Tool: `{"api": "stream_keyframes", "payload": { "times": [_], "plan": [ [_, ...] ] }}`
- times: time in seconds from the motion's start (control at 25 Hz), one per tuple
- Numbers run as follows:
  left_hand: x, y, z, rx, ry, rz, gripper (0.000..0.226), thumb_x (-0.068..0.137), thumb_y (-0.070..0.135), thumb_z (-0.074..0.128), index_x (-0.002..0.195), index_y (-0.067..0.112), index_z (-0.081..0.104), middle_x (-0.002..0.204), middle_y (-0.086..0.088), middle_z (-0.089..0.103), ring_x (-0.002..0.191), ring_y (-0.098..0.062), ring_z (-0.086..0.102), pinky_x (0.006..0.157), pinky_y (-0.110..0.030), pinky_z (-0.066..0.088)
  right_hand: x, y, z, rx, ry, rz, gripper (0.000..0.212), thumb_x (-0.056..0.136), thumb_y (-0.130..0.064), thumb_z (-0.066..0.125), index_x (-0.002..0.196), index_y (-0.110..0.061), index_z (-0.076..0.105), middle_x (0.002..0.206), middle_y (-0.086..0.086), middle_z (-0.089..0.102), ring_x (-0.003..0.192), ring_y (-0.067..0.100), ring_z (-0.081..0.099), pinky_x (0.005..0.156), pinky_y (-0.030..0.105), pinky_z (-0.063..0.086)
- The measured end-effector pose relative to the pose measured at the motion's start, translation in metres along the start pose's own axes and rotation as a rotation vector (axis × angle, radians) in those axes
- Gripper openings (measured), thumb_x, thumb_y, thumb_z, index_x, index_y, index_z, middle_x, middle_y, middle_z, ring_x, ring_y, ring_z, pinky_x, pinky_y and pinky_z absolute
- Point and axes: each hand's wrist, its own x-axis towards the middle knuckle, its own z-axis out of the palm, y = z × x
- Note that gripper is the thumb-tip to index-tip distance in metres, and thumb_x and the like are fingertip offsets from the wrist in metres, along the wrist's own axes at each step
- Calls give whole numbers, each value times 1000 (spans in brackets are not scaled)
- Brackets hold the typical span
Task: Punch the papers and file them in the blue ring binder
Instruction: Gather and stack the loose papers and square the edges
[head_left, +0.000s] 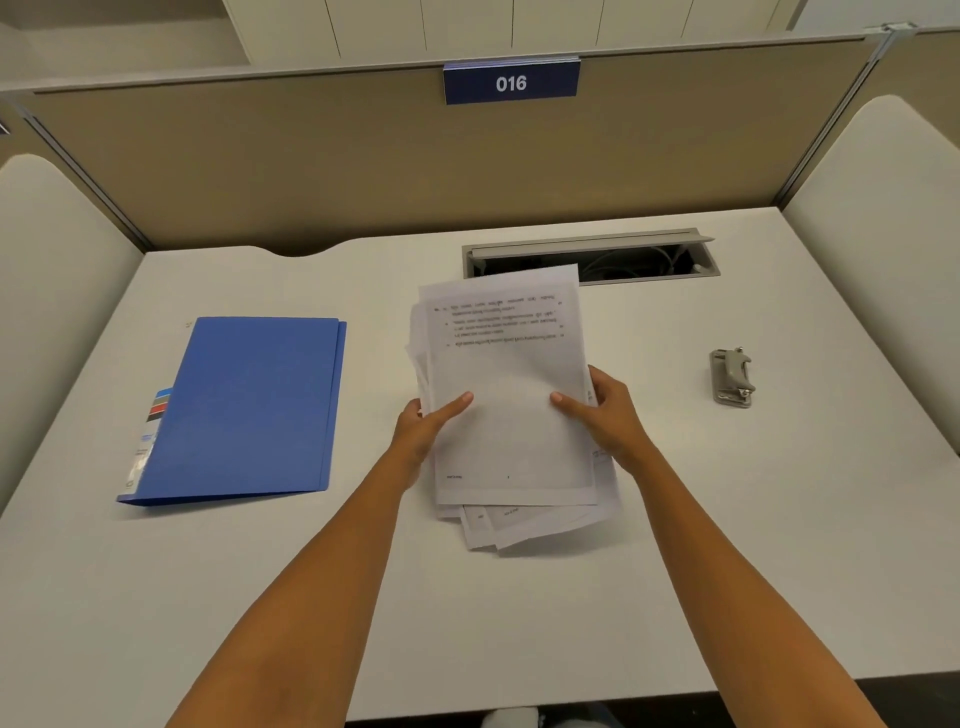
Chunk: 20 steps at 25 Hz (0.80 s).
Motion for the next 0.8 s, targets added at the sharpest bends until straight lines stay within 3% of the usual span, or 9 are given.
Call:
{"api": "stream_keyframes", "payload": {
  "times": [0.08,0.2,0.36,0.44,0.64,0.8],
  "plan": [
    [2,12,0,-43,-79,75,77,65,50,84,130,21,55,120,5,66,117,-20,58,93,-33,44,2,-6,-3,99,-4,5,45,81,-22,76,122,-14,61,115,3,69,98,24,69,81,43,59],
    [2,26,8,-47,-41,75,94,53,54,89,131,18,53,123,2,65,113,-20,61,98,-42,49,5,-8,2,136,38,35,51,78,-29,79,124,-20,60,117,-3,68,101,20,68,83,40,58],
    [-2,38,23,-73,-20,170,42,77,27,81,113,12,66,110,-6,72,98,-23,70,82,-37,58,6,-10,12,2,254,-25,42,78,-25,79,116,-14,65,110,1,71,94,18,69,79,35,60],
    [-9,49,29,-104,-8,254,29,82,22,76,109,12,67,105,-4,72,97,-25,69,77,-33,58,5,-17,13,-8,357,-94,37,79,-22,78,112,-8,68,105,3,71,89,20,70,74,26,60],
    [-26,85,46,-143,-45,448,27,81,18,77,105,22,65,102,-5,70,94,-24,67,73,-34,60,6,-45,15,57,414,-280,16,81,-19,76,94,-21,68,88,-11,69,76,6,67,66,21,57],
    [-33,99,53,-86,-60,558,31,81,17,77,105,29,63,101,-1,68,96,-23,66,75,-32,60,7,-56,14,115,369,-311,25,82,-18,75,100,-30,62,93,-12,67,82,4,67,67,21,57]
  ]
}}
